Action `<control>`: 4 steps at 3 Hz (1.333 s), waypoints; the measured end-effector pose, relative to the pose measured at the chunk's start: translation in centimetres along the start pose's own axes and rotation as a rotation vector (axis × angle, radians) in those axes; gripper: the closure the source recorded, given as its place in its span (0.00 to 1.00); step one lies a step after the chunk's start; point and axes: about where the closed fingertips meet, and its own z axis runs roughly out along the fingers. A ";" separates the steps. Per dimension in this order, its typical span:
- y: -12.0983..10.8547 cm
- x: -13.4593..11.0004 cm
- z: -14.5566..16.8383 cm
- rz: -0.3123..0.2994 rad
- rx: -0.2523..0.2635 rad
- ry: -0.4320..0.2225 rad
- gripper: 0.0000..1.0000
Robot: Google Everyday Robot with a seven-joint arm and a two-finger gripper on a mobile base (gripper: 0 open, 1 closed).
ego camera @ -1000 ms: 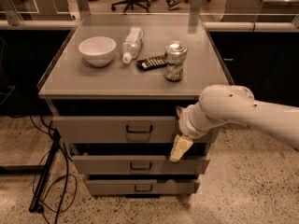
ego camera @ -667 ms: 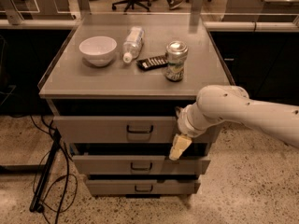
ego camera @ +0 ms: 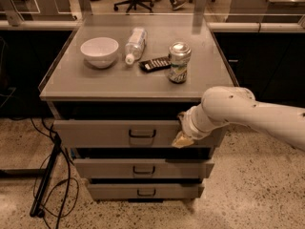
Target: Open top drawer
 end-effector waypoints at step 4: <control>2.2 0.4 -1.7 0.016 0.004 -0.002 1.00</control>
Offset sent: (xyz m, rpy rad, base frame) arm -0.1717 -0.0592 -0.0430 -0.0373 0.0187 0.0189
